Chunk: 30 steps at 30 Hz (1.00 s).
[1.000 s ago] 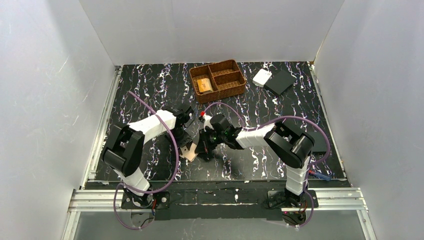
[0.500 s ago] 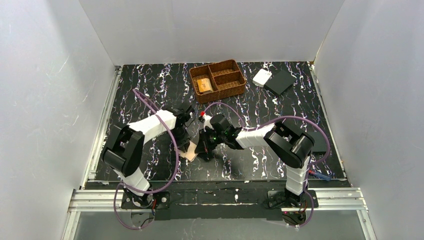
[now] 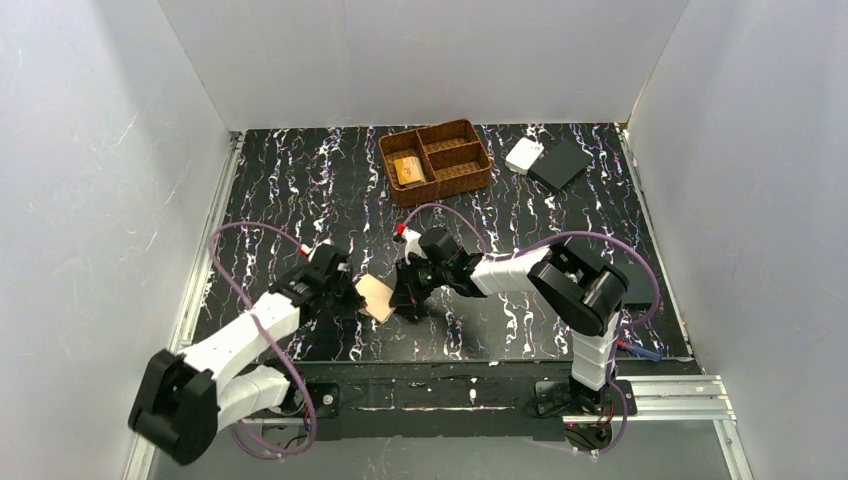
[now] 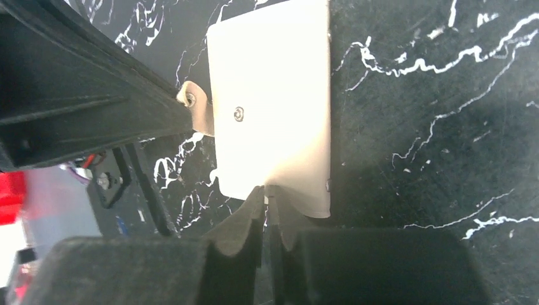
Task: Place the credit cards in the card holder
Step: Open the card holder at the center of the board.
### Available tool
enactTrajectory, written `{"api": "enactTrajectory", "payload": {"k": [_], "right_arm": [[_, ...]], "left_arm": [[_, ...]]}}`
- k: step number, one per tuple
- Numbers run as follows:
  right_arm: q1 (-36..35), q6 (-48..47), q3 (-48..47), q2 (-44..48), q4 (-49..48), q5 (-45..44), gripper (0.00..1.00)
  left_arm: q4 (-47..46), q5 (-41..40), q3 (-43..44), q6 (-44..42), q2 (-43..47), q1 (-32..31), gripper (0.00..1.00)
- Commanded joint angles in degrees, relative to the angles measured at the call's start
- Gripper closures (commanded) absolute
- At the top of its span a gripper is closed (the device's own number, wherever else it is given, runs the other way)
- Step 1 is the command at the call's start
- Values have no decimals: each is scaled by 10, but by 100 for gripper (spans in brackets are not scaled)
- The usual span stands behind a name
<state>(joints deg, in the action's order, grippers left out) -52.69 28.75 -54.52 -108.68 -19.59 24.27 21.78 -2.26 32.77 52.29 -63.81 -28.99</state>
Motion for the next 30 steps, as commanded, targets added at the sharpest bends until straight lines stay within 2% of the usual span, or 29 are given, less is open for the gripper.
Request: {"api": "enactTrajectory", "payload": {"k": [1, 5, 7, 9, 15, 18, 22, 25, 26, 30], "right_arm": [[-20, -147, -17, 34, 89, -44, 77], [-43, -241, -20, 90, 104, -94, 48], [-44, -253, -21, 111, 109, -124, 32], [-44, -264, -20, 122, 113, -136, 21], [-45, -253, -6, 147, 98, -204, 9], [-44, -232, -15, 140, 99, -229, 8], [-44, -205, -46, 107, 116, -206, 25], [-44, -181, -47, 89, 106, -190, 46], [-44, -175, -47, 85, 107, -184, 49], [-45, -115, -25, 77, 82, -156, 44]], "left_arm": [[-76, 15, -60, -22, 97, 10, 100], [-107, 61, -92, -37, 177, 14, 100], [-109, 79, -91, -44, 204, 14, 100], [-95, 85, -78, -56, 221, 15, 100], [-64, 122, -26, -92, 225, 15, 100], [-48, 123, -10, -99, 211, 15, 100], [-46, 122, -16, -100, 199, 15, 100], [-37, 116, -28, -98, 203, 15, 100], [-31, 113, -33, -97, 206, 15, 100], [12, 84, -50, -92, 226, 15, 100]]}}
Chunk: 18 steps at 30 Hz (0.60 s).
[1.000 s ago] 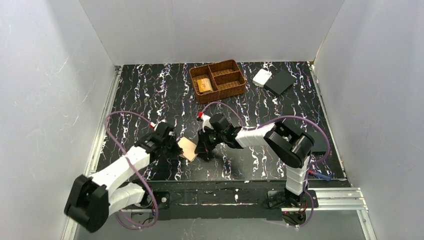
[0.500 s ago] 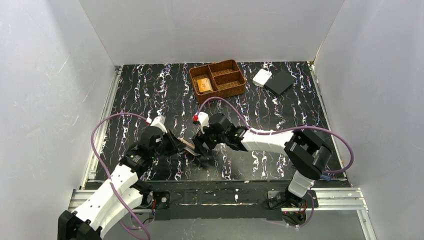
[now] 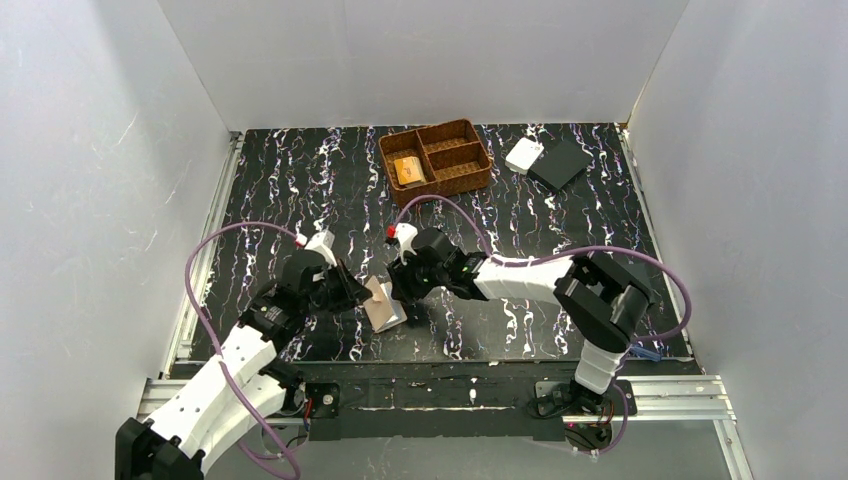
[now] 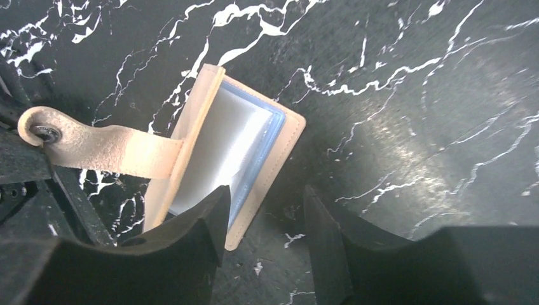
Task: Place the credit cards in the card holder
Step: Open the card holder at the center of the board.
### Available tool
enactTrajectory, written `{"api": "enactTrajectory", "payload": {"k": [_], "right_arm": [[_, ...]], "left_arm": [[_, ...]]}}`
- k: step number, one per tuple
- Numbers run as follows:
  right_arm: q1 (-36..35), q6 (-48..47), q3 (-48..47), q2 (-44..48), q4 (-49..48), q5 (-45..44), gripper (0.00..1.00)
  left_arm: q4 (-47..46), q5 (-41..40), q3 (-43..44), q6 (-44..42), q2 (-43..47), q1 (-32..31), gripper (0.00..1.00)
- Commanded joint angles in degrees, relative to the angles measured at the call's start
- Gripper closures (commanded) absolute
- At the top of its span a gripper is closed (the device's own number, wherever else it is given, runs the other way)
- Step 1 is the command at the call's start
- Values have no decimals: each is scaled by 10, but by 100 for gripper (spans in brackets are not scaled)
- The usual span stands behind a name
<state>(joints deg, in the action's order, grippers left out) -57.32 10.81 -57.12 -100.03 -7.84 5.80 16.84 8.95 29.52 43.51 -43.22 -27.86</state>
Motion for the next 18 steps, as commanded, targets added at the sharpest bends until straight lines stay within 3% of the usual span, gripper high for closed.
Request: {"api": "enactTrajectory", "payload": {"k": [1, 5, 9, 11, 13, 15, 18], "right_arm": [[1, 86, 7, -13, -43, 35, 44], [1, 183, 32, -16, -90, 74, 45], [2, 216, 31, -13, -77, 61, 43], [4, 221, 28, -5, -22, 16, 31], [12, 251, 54, 7, -41, 26, 30], [29, 267, 81, 21, -59, 32, 33], [36, 286, 84, -16, -114, 97, 50]], "left_arm": [[85, -49, -18, 3, 24, 3, 100], [224, -192, -14, 76, 24, 3, 100], [313, -266, -16, 172, -19, 3, 100], [337, -304, -14, 221, -56, 3, 100], [323, -307, -22, 239, -92, 4, 100], [298, -285, -24, 236, -155, 20, 100], [266, -247, 5, 190, -205, 44, 100]]}}
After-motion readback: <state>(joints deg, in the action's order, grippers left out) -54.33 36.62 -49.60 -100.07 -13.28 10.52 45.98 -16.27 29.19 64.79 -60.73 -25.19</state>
